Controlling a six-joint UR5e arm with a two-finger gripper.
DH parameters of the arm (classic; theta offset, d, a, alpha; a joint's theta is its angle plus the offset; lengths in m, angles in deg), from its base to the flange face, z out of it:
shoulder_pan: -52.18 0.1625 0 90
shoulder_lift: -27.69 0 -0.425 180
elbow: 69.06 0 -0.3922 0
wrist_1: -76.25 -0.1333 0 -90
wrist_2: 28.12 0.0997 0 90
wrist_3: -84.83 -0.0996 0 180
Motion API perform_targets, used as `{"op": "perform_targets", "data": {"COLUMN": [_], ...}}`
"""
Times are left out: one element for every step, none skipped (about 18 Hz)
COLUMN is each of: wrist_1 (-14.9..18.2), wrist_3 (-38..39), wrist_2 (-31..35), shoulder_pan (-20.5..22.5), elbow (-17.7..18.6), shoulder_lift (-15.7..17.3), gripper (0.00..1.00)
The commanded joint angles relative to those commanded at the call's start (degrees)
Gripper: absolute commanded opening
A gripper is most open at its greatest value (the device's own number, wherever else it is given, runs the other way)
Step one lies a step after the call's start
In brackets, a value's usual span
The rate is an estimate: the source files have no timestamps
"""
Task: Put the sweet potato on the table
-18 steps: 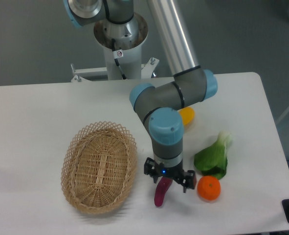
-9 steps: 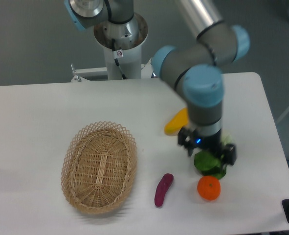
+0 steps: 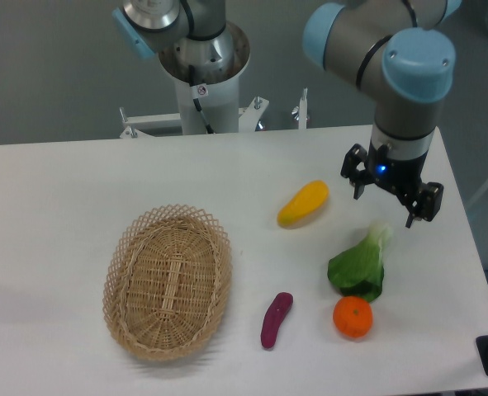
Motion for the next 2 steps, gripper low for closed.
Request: {"op": "perform_targets", "data": {"wrist_1": [0.0,-0.09], "wrist_3": [-0.09,0.0], "wrist_2": [0.0,-0.17], "shoulder_pan": [0.0,0.09], "elbow": [0.0,0.0], "shoulder_lift": [-0.09,0.0], "gripper": [1.0,1.0]}}
